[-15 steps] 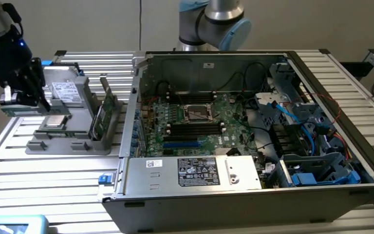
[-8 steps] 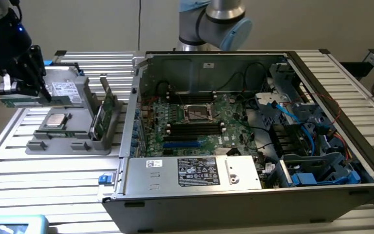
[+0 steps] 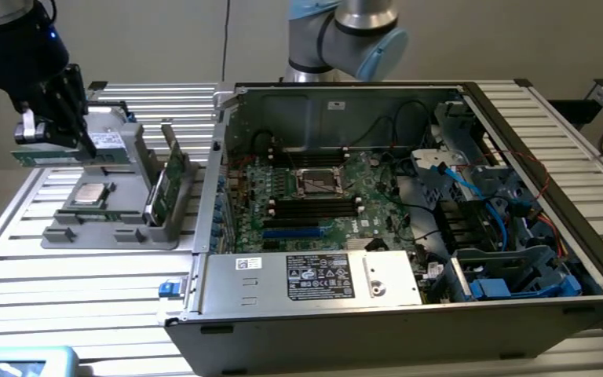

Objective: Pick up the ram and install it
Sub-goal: 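Pick up the ram and move it above insertion slot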

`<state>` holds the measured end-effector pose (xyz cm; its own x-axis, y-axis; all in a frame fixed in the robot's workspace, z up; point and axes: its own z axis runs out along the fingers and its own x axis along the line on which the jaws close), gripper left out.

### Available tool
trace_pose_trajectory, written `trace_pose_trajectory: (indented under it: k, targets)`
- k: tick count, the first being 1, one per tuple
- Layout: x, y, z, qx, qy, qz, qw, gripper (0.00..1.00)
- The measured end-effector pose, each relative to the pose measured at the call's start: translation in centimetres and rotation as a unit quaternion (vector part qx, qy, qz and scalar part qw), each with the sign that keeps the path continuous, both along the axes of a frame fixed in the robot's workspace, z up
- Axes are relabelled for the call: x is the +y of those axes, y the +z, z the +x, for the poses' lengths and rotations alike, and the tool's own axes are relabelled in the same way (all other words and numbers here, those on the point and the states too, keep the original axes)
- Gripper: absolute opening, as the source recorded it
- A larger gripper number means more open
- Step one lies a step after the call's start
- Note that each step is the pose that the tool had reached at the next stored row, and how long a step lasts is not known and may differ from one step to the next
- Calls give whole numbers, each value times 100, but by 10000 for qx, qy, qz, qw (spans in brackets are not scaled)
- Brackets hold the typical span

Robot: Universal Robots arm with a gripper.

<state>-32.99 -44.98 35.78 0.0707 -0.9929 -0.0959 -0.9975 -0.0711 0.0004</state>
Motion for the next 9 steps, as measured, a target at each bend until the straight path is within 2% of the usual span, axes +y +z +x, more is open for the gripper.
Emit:
trace_pose_trajectory:
  k: [9]
  targets:
    - [-36,168,275,27,5,0,10000,14]
